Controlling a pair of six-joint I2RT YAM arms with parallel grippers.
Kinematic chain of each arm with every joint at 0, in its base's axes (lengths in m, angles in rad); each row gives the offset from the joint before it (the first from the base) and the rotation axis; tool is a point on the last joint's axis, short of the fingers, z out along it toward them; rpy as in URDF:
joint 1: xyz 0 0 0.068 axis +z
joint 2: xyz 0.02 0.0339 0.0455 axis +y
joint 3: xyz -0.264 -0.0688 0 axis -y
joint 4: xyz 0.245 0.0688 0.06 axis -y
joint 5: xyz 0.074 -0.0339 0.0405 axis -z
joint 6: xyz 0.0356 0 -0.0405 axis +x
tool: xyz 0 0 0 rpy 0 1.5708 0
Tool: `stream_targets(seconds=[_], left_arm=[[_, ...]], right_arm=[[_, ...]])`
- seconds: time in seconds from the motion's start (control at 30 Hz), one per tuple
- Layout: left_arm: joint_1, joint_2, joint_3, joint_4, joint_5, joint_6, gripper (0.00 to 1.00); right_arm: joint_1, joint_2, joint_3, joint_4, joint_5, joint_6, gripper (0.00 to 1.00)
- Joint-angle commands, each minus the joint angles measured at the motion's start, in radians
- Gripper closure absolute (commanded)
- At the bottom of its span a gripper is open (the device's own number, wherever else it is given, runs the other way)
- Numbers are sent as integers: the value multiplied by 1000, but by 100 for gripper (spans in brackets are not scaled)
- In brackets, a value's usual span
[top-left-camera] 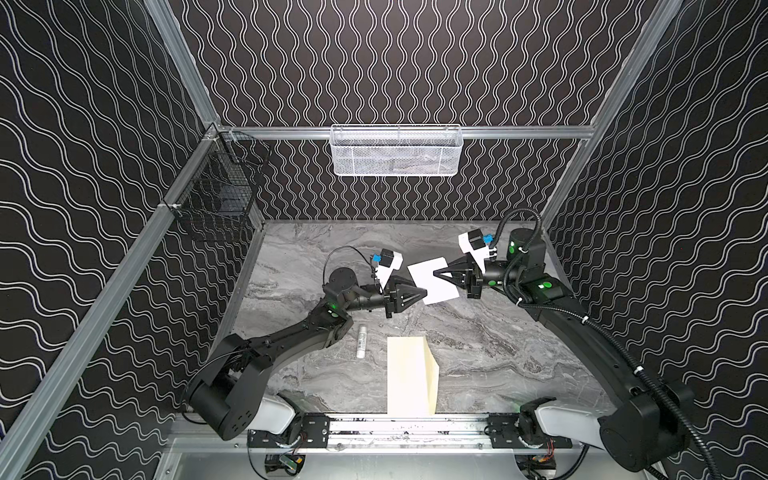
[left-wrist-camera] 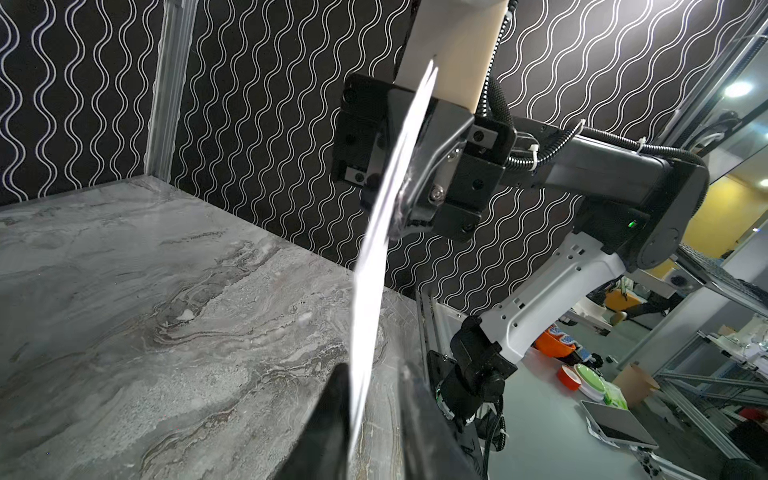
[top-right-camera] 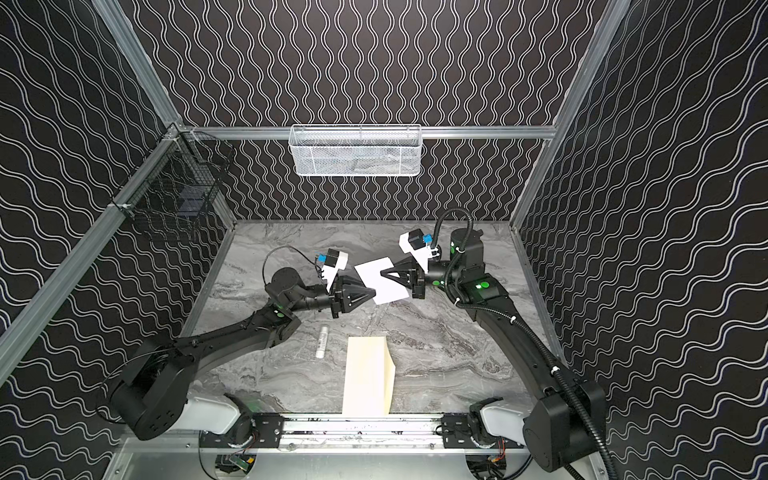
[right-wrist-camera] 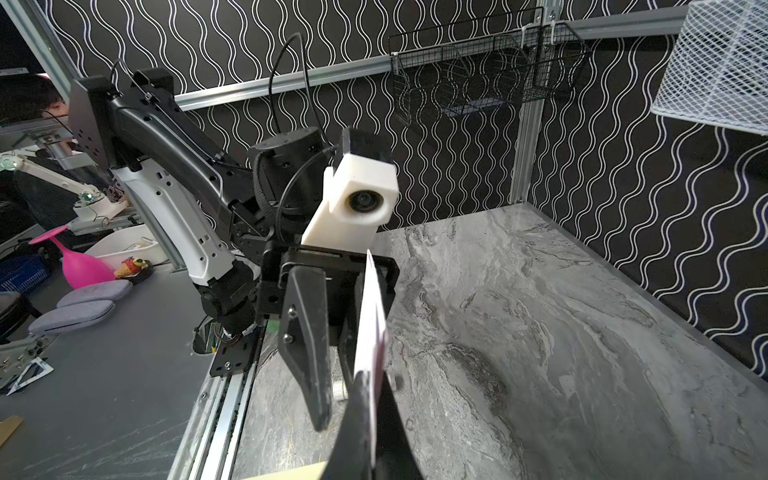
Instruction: Place the letter into the envelope and seal it
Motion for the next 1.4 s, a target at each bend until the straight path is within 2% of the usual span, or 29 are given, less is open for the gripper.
stream_targets(seconds=[0.0, 0.17, 0.23, 0.3, 0.33, 0.47, 0.57, 0.67, 0.8, 0.9, 1.03, 1.23, 1.37], left_arm=[[-4, 9, 17, 39, 10, -6, 100], [-5, -8, 18, -4, -1, 23, 100], [-6, -3, 8, 14, -1, 15, 85], [-10, 5, -7, 50, -2, -5, 75], [-13, 8, -15, 63, -3, -11, 74], [-23, 10, -23, 74, -1, -10, 83], [-29, 12, -18, 65, 7, -7, 98], [-29, 8, -18, 49, 6, 2, 100], [-36, 12, -29, 66, 8, -8, 76], [-45, 17, -34, 71, 5, -10, 73], [-50, 18, -35, 71, 5, -6, 79], [-52, 20, -14, 29, 18, 10, 99], [-51, 9, 5, -15, 30, 29, 100]], right_arm=[[0, 2, 5, 25, -12, 4, 100], [-3, -8, -3, 33, -7, 14, 100], [-3, -7, -2, 40, -7, 21, 100], [-4, -5, -2, 42, -8, 23, 100], [-4, -5, 0, 42, -8, 23, 100], [-6, -5, 6, 46, -8, 29, 100], [-6, -5, 7, 48, -7, 35, 100], [-7, -9, 4, 46, -3, 34, 100], [-8, -16, 4, 47, 2, 35, 100], [-10, -15, 6, 53, 0, 41, 100], [-10, -5, 15, 45, -5, 41, 100], [-10, -11, 17, 43, 1, 42, 100], [-10, -24, 8, 18, 2, 31, 100]])
